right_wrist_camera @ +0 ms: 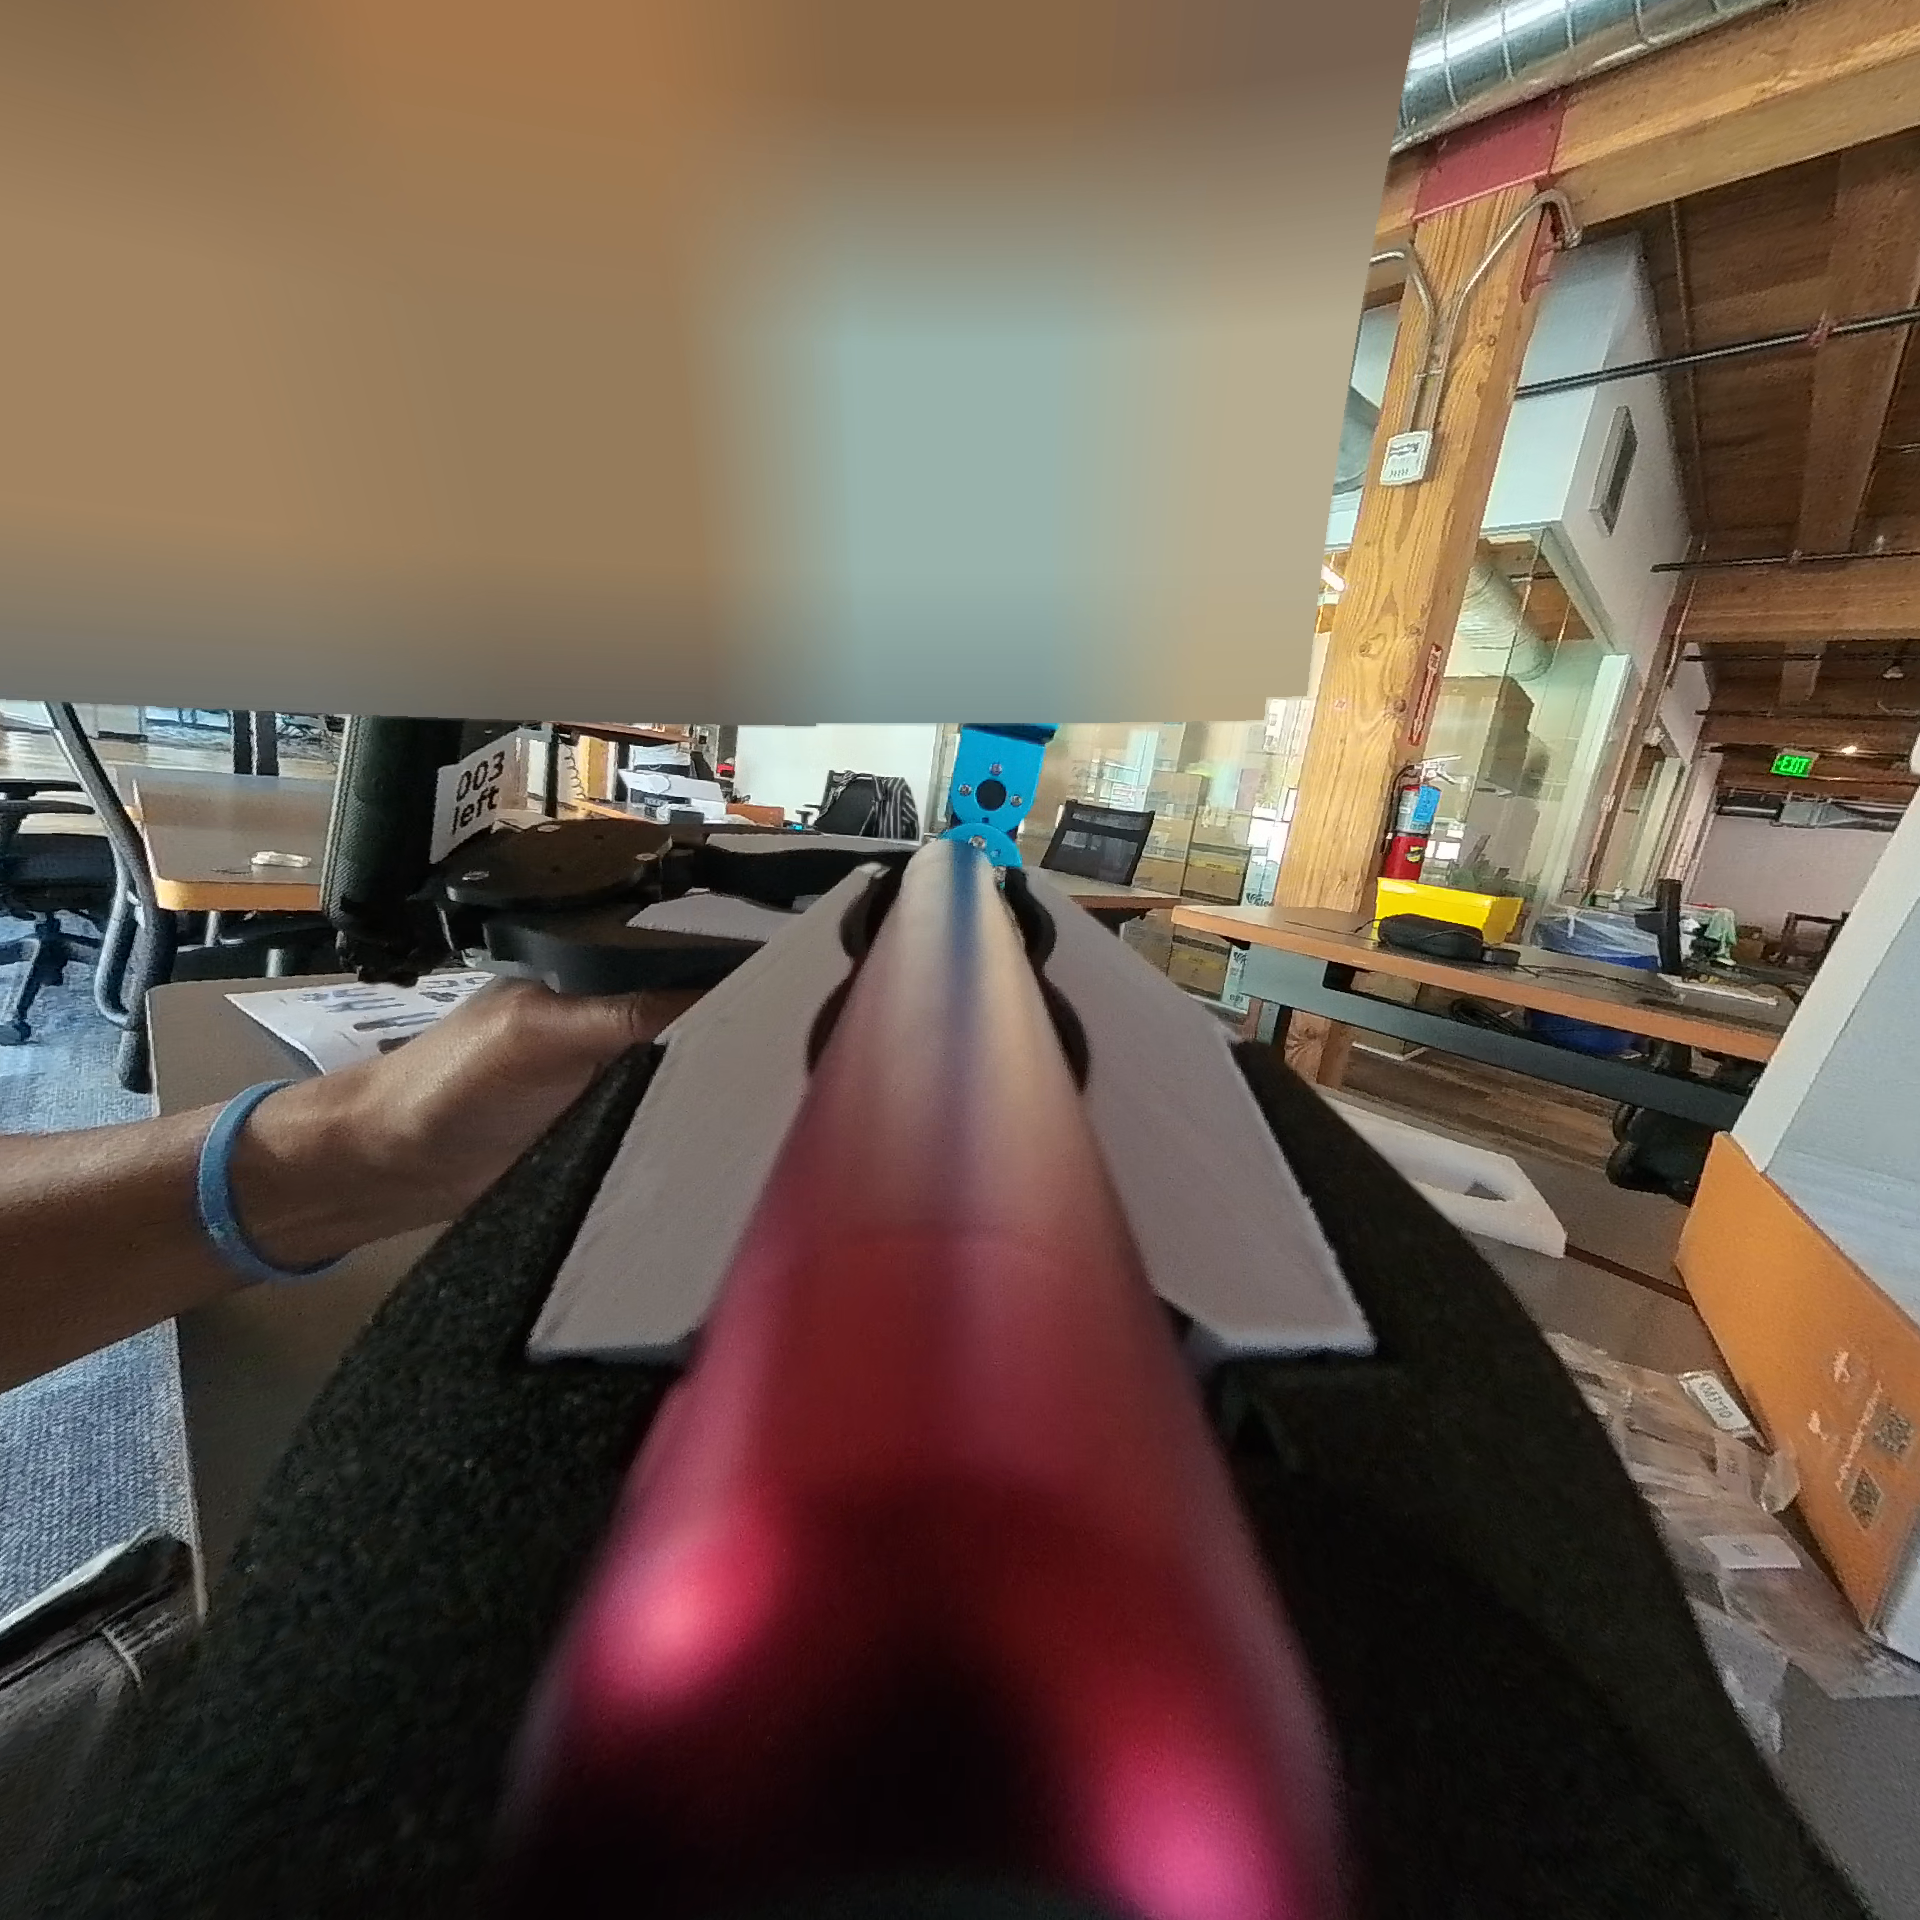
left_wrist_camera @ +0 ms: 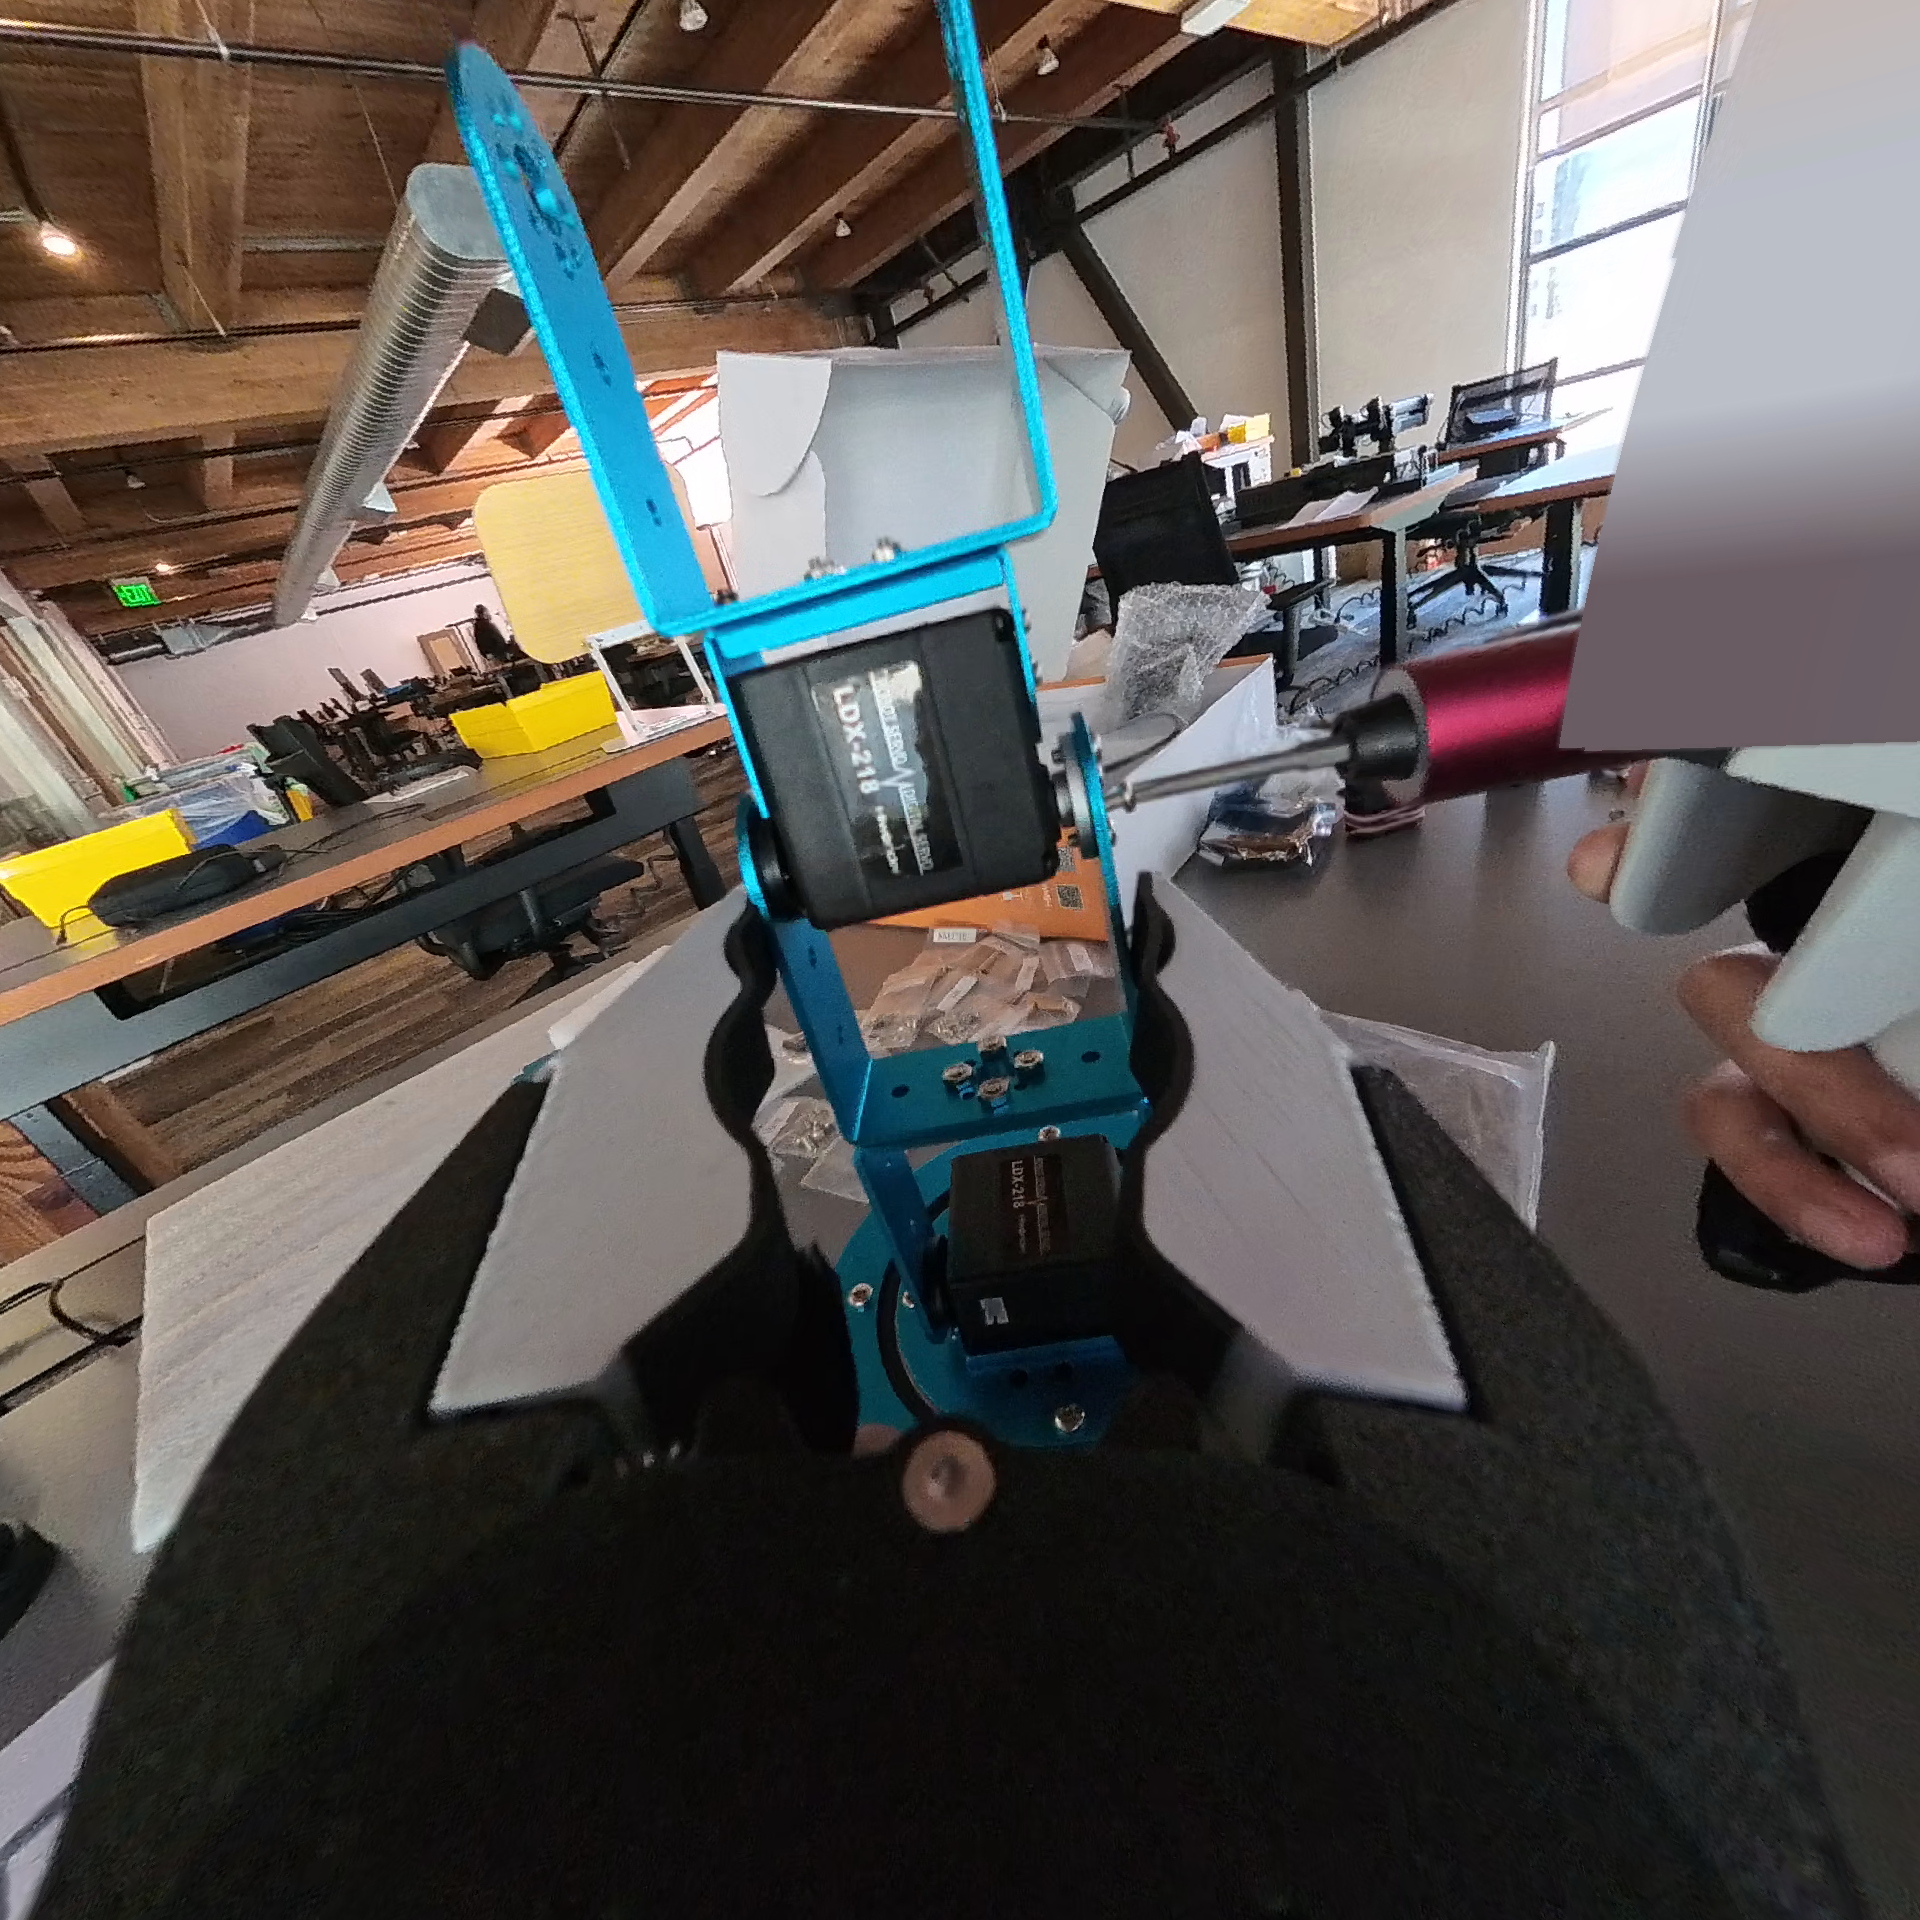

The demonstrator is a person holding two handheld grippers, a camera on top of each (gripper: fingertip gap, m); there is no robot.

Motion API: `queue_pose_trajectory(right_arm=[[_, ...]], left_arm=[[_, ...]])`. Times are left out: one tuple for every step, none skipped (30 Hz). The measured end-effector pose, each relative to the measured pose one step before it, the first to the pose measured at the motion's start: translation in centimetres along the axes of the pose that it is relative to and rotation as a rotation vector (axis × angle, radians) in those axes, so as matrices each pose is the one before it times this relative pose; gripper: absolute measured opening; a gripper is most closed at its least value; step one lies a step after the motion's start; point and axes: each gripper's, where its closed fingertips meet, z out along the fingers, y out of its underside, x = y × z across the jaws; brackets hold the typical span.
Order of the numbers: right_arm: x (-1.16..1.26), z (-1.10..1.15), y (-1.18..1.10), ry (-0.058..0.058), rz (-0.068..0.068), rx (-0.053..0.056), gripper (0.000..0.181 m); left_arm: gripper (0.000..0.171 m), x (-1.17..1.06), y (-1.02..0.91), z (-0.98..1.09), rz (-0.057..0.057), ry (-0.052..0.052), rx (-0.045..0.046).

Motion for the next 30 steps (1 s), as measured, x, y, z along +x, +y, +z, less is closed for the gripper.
queue_pose_trajectory(right_arm=[[-0.02, 0.004, -0.027, -0.0001, 0.001, -0.0029, 0.02], [-0.045, -0.004, -0.029, -0.0035, 0.0082, -0.0037, 0.02], [-0.003, -0.002, -0.02, -0.0053, 0.0157, -0.0032, 0.02], [0.02, -0.017, -0.05, -0.003, 0.0079, 0.0015, 0.02], [0.047, 0.0, -0.016, 0.0012, 0.0019, 0.0, 0.02], [-0.029, 0.009, 0.003, -0.0007, -0.0009, -0.0014, 0.02], [-0.056, 0.023, -0.036, -0.0003, -0.0024, 0.0003, 0.02], [-0.024, 0.024, -0.053, 0.0022, -0.0036, 0.0006, 0.02], [-0.019, 0.024, -0.05, 0.0009, -0.0037, 0.0005, 0.02], [-0.011, 0.019, -0.04, 0.0009, -0.0048, -0.0002, 0.02], [-0.017, 0.015, -0.022, 0.0002, -0.0032, -0.0019, 0.02], [-0.028, 0.006, -0.023, -0.0011, -0.0017, -0.0026, 0.021], [-0.028, 0.008, 0.007, -0.0011, -0.0027, -0.0031, 0.021], [-0.038, -0.002, 0.022, -0.0005, -0.0032, -0.0044, 0.021], [-0.051, 0.001, 0.02, -0.0005, -0.0024, -0.005, 0.021], [-0.048, 0.001, 0.01, 0.0001, -0.0037, -0.0039, 0.021], [-0.037, 0.009, 0.007, 0.0014, -0.0044, -0.0023, 0.021], [-0.03, 0.014, -0.002, 0.0016, -0.0052, -0.0011, 0.021], [-0.019, 0.021, -0.005, 0.0007, -0.003, -0.0017, 0.021], [0.006, 0.002, 0.023, 0.0014, 0.0005, -0.0034, 0.021], [0.097, -0.023, 0.052, 0.0054, -0.0008, -0.0048, 0.021], [0.162, -0.044, 0.072, 0.0071, -0.0027, -0.0062, 0.021], [0.124, -0.033, 0.178, 0.0037, -0.0022, -0.013, 0.021], [0.048, -0.045, 0.078, 0.0005, -0.0035, -0.0049, 0.021], [-0.056, -0.053, -0.044, -0.0008, -0.003, 0.0043, 0.021], [-0.054, -0.006, 0.071, 0.0002, -0.001, -0.0018, 0.021], [-0.056, -0.004, 0.087, -0.0018, 0.0004, -0.0024, 0.021], [-0.076, -0.022, 0.039, -0.0036, 0.0021, 0.0003, 0.021], [-0.078, -0.021, -0.004, -0.0035, 0.0051, 0.0018, 0.021], [-0.07, 0.0, 0.011, -0.0023, 0.0038, -0.0002, 0.02]], left_arm=[[0.069, 0.029, 0.023, 0.004, 0.0031, 0.0053, -0.00824], [0.07, 0.025, 0.031, -0.009, 0.0069, 0.0047, -0.00662], [0.071, 0.055, 0.067, -0.026, 0.0149, 0.0025, -0.00566], [0.073, 0.077, 0.16, -0.015, 0.0334, -0.0024, -0.00879], [0.076, 0.002, 0.225, -0.033, 0.0601, -0.0121, -0.01625], [0.08, -0.087, 0.075, -0.152, 0.0686, -0.0205, -0.01085], [0.082, -0.205, -0.296, -0.364, 0.0605, -0.0301, 0.00871], [0.083, -0.328, -0.625, -0.568, 0.054, -0.0352, 0.02266], [0.083, -0.308, -0.873, -0.703, 0.0597, -0.0336, 0.03038], [0.082, -0.314, -1.024, -0.724, 0.0719, -0.038, 0.03163], [0.081, -0.106, -1.142, -0.636, 0.0928, -0.0331, 0.03339], [0.078, 0.417, -1.095, -0.448, 0.1163, -0.0097, 0.02794], [0.076, 0.935, -0.866, -0.182, 0.1329, 0.0164, 0.01483], [0.075, 0.986, -0.748, 0.067, 0.1332, 0.0157, 0.00753], [0.069, 0.866, -0.678, 0.23, 0.1177, 0.0101, 0.00791], [0.061, 0.592, -0.64, 0.356, 0.0938, -0.0008, 0.00955], [0.056, 0.444, -0.507, 0.462, 0.0652, -0.0021, 0.00826], [0.05, 0.419, -0.36, 0.49, 0.0446, 0.0021, 0.00701], [0.039, 0.218, -0.205, 0.458, 0.0351, -0.0059, 0.00483], [0.028, -0.159, -0.181, 0.328, 0.03, -0.0259, 0.00598], [0.021, -0.405, -0.073, 0.194, 0.029, -0.0326, 0.002], [0.021, 0.011, 0.008, 0.122, 0.0146, 0.0006, -0.00056], [0.021, 0.116, 0.011, 0.066, 0.0019, 0.0079, -0.00357], [0.021, 0.027, -0.012, -0.015, 0.0078, -0.0036, -0.00027], [0.021, -0.015, -0.038, -0.045, 0.0102, -0.01, -0.00099], [0.021, 0.058, 0.026, -0.046, 0.0022, -0.002, -0.00623], [0.021, 0.071, 0.034, -0.059, -0.0063, 0.002, -0.00387], [0.021, 0.016, 0.001, -0.069, -0.0065, 0.0003, -0.00001], [0.021, -0.027, 0.021, -0.059, 0.0006, -0.0019, -0.00078], [0.021, -0.014, 0.007, -0.039, 0.0023, -0.0031, -0.00285]])
